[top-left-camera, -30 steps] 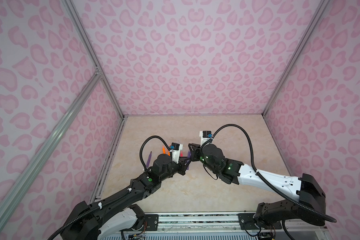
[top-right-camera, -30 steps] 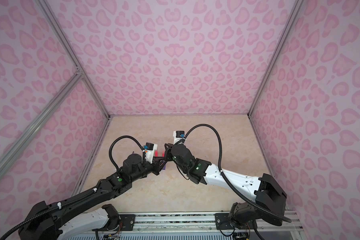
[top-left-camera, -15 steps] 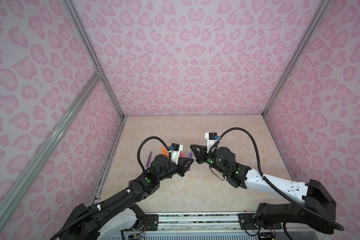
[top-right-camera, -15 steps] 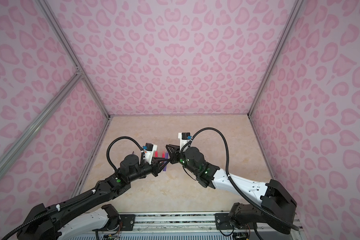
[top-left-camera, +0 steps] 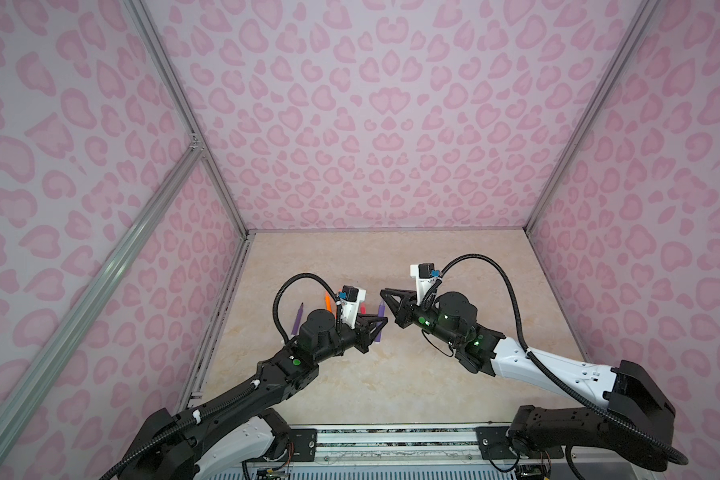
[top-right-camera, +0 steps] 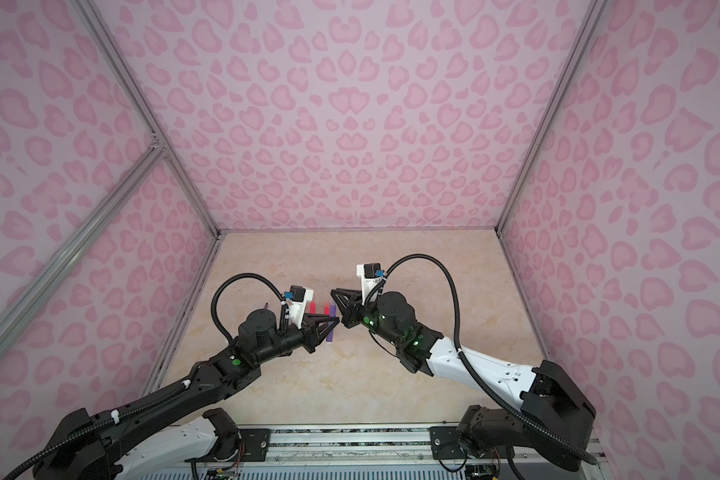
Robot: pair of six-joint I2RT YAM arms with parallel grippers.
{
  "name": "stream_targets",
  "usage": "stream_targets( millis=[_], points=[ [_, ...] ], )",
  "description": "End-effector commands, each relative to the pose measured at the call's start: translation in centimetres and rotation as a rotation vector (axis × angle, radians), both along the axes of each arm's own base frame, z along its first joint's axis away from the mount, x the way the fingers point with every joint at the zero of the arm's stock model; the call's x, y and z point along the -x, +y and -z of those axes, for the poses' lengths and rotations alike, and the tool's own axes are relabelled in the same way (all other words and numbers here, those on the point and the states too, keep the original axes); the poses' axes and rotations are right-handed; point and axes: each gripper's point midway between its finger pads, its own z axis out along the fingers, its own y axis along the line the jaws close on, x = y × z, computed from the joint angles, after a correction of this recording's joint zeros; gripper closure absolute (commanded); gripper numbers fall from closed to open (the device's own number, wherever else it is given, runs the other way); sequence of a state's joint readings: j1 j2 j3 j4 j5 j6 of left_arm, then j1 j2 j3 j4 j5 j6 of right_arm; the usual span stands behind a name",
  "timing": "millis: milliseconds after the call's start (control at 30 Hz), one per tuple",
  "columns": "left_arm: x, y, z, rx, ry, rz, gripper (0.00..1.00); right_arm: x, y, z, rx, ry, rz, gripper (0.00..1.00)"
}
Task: Insert the pens into the pen caps
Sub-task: 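Push the translucent cap farther down the purple marker with the right gripper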
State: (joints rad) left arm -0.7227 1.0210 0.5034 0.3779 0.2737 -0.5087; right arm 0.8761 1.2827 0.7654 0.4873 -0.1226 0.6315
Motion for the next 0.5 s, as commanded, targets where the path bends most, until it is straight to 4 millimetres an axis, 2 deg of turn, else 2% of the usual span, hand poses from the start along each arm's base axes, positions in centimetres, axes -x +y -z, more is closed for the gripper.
stream_targets(
  millis=[0, 67, 233, 333, 467],
  points=[
    [-2.2, 1.2, -1.6, 0.043, -0.040, -0.130, 0.97, 0.6, 0.5, -0.1, 0.024, -0.009, -0.044, 0.76],
    [-2.3, 1.2, -1.4, 0.036, -0.035, -0.135, 0.97, 0.1, 0.3, -0.7, 0.034, -0.010, -0.010, 0.60],
    [-2.6, 1.1, -1.0, 0.025, -0.021, -0.142, 0.97, -1.3, 0.1, -2.2, 0.055, -0.010, 0.046, 0.34],
    [-2.6, 1.0, -0.9, 0.022, -0.018, -0.141, 0.97, -2.0, 0.4, -2.6, 0.070, 0.013, 0.067, 0.32],
    [-2.6, 1.2, -1.0, 0.020, -0.020, -0.151, 0.97, -3.4, 0.2, -1.6, 0.105, 0.058, 0.139, 0.34]
  ],
)
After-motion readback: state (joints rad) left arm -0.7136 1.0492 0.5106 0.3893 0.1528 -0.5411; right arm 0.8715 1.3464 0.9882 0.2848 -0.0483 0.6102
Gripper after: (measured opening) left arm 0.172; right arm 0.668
